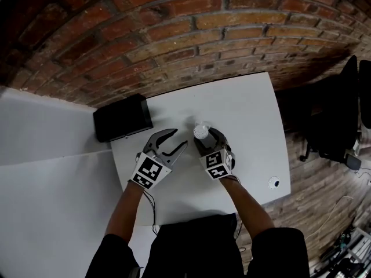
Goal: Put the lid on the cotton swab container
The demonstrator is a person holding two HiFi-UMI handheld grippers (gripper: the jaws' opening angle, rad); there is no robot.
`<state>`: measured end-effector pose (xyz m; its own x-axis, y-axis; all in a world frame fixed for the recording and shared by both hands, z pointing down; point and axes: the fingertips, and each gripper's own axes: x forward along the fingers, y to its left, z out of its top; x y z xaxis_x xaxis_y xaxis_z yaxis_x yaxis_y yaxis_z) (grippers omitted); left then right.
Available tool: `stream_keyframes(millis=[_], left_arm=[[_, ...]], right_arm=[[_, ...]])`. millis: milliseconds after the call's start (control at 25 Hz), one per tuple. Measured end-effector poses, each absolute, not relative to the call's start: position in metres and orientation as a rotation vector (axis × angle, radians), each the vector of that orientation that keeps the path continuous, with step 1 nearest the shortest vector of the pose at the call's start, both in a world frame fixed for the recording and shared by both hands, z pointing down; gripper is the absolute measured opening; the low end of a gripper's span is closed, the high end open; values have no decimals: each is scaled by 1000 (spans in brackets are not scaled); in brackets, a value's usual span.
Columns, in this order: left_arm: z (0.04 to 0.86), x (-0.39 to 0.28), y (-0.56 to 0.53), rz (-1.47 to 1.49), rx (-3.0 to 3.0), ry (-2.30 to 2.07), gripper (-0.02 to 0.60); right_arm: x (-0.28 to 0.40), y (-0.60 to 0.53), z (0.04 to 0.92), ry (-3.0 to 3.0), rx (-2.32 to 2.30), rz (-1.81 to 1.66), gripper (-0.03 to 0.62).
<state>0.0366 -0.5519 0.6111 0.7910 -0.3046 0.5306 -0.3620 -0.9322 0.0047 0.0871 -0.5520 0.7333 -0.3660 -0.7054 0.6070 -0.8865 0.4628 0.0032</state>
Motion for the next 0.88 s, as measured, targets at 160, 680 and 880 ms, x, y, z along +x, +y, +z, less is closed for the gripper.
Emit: stream_keyframes(millis=[160, 680, 880], left_arm=[[618, 48, -552, 861, 2910, -396, 253], [631, 78, -554, 1174, 3073, 31, 293], [646, 81, -548, 1340, 3080, 218, 293]], right_arm=[[89, -548, 741, -2156, 1288, 463, 238], [89, -547, 741, -2189, 1250, 454, 235], [89, -547, 741, -2193, 1249, 462, 235]])
